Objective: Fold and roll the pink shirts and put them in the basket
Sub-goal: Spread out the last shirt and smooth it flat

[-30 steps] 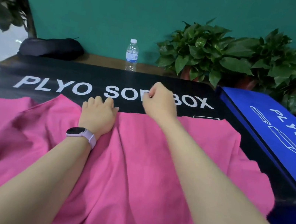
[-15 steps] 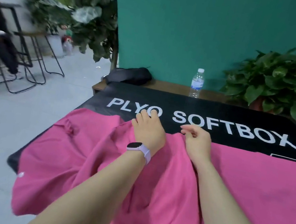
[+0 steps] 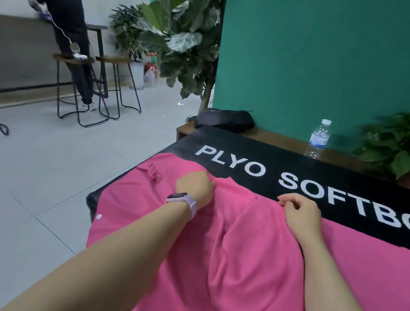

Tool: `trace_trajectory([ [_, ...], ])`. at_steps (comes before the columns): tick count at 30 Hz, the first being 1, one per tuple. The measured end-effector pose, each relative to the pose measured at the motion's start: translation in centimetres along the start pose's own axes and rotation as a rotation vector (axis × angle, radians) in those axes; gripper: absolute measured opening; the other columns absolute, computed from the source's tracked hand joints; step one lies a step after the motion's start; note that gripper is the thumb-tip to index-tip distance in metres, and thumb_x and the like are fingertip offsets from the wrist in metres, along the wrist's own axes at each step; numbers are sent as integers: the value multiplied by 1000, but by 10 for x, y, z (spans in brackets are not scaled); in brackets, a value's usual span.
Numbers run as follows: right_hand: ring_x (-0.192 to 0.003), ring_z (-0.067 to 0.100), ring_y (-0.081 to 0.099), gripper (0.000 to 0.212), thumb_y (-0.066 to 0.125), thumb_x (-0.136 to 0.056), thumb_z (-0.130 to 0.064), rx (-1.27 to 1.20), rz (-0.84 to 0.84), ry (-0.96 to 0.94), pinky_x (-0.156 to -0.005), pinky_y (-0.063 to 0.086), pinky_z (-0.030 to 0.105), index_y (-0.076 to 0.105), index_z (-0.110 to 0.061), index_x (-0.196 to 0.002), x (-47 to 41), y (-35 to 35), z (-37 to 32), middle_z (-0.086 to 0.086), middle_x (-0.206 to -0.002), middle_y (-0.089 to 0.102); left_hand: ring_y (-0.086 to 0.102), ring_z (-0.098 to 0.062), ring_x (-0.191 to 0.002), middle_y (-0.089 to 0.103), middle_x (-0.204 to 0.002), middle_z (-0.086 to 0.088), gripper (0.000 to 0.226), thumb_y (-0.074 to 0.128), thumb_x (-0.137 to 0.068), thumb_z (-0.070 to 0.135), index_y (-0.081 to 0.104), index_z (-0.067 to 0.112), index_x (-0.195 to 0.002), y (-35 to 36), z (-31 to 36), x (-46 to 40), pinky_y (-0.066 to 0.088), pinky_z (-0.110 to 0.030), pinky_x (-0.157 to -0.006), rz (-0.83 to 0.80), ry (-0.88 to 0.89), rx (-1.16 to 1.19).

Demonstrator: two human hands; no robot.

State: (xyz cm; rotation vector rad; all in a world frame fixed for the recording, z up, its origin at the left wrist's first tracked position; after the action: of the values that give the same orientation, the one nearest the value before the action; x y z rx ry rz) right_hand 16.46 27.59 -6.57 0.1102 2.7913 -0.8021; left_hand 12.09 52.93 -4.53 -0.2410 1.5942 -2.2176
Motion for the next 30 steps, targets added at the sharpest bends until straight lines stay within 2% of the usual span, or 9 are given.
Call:
trace_trajectory([
  [6, -91, 12, 67, 38, 49, -92, -3, 23, -9, 6, -84, 50, 30, 72, -31, -81, 1, 0, -1, -15, -86, 73, 58, -38, -117, 61, -127, -24, 33, 37, -104, 16, 63, -1, -117, -31, -55, -19, 43, -39, -95, -14, -26, 253],
  [10, -94, 15, 67, 39, 47, -91, -2, 24, -5, 12, -88, 51, 32, 73, -29, -81, 1, 2, 1, -12, -89, 74, 56, -37, -122, 60, -131, -24, 39, 36, -107, 25, 59, -1, -124, -41, -111, -33, 41, -39, -103, 66, -122, 265],
  [12, -95, 15, 67, 40, 46, -92, -2, 9, 6, 21, -88, 51, 32, 74, -29, -82, 0, 2, 3, -12, -90, 74, 57, -38, -120, 61, -129, -22, 39, 33, -107, 30, 58, 6, -124, -40, -130, -36, 44, -42, -100, 104, -145, 195],
  [15, -95, 15, 67, 41, 46, -91, 0, 24, 7, 11, -87, 52, 33, 74, -29, -84, -1, 3, 4, -11, -92, 74, 59, -39, -111, 63, -120, -22, 31, 34, -106, 32, 55, 9, -107, -40, -147, -43, 45, -42, -88, 131, -168, 135],
  [17, -92, 16, 67, 41, 46, -91, 0, 55, 1, -3, -87, 53, 35, 75, -28, -85, -2, 4, 4, -11, -92, 74, 60, -38, -108, 64, -119, -22, 25, 37, -103, 27, 56, 11, -101, -46, -148, -51, 43, -39, -81, 110, -207, 119],
  [20, -88, 16, 66, 38, 49, -90, -1, 102, -27, -54, -81, 51, 34, 75, -28, -86, -1, 6, 5, -12, -92, 73, 63, -37, -108, 64, -122, -20, 23, 47, -91, 16, 63, 10, -107, -57, -136, -62, 49, -37, -85, 14, -261, 53],
  [23, -94, 20, 60, 33, 53, -90, 0, 168, -41, -126, -83, 47, 34, 76, -24, -89, -2, 11, 6, -10, -94, 67, 64, -32, -100, 67, -118, -13, 16, 57, -87, 26, 65, 17, -98, -60, -121, -70, 47, -33, -80, -33, -257, -10],
  [25, -95, 21, 57, 33, 54, -90, 0, 211, -51, -158, -84, 47, 36, 75, -26, -89, -2, 12, 6, -12, -93, 63, 64, -33, -104, 66, -118, -13, 26, 55, -90, 35, 66, 17, -105, -58, -114, -76, 43, -32, -77, -12, -244, -5],
  [30, -94, 21, 56, 32, 55, -91, 0, 236, -68, -181, -85, 49, 38, 75, -26, -92, -1, 11, 5, -10, -96, 63, 62, -40, -111, 63, -123, -20, 29, 47, -93, 14, 59, 7, -118, -44, -130, -78, 48, -40, -85, 98, -286, 14],
])
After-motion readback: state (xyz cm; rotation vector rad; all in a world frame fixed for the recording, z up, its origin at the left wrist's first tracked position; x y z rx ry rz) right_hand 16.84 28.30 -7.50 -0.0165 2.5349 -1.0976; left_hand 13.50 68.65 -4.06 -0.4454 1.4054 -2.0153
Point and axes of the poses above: each hand's wrist, its own x-axis away from the middle knuckle, its own y-axis out of the palm, z = x × y, the point moved 1 cm from there along -x, towards the middle knuckle
